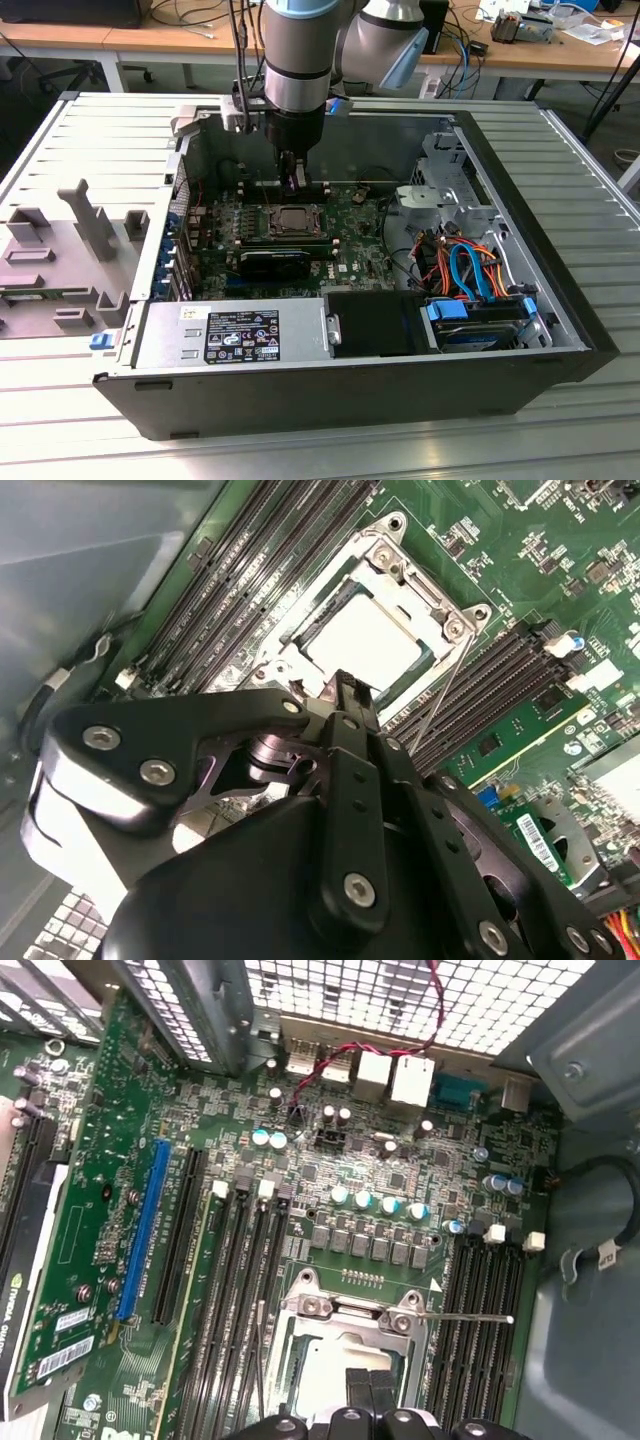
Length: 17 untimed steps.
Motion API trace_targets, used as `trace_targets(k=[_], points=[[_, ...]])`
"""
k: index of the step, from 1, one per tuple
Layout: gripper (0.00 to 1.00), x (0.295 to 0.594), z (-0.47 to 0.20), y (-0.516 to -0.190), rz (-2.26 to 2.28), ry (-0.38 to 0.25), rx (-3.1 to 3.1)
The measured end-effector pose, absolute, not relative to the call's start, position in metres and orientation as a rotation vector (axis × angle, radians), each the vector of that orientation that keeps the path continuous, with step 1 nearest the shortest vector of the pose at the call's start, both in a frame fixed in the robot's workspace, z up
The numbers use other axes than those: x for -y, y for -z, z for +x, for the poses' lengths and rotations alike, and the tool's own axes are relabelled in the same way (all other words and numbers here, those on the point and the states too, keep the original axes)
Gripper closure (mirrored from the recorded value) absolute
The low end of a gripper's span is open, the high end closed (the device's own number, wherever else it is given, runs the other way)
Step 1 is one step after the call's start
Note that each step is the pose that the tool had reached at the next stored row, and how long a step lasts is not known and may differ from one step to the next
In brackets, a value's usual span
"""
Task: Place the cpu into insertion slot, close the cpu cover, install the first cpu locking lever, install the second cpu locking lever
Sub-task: 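Install the first cpu locking lever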
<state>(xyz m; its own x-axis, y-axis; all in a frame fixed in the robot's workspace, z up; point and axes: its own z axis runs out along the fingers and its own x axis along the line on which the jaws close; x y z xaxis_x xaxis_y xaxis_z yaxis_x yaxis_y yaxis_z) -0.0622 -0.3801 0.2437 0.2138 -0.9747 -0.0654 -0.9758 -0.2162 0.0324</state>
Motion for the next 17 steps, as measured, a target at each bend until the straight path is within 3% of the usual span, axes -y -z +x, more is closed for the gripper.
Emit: trace_targets(k=[17], points=[[0.89, 0.3801, -0.0622, -0.2437, -2.556, -0.113, -1.803]])
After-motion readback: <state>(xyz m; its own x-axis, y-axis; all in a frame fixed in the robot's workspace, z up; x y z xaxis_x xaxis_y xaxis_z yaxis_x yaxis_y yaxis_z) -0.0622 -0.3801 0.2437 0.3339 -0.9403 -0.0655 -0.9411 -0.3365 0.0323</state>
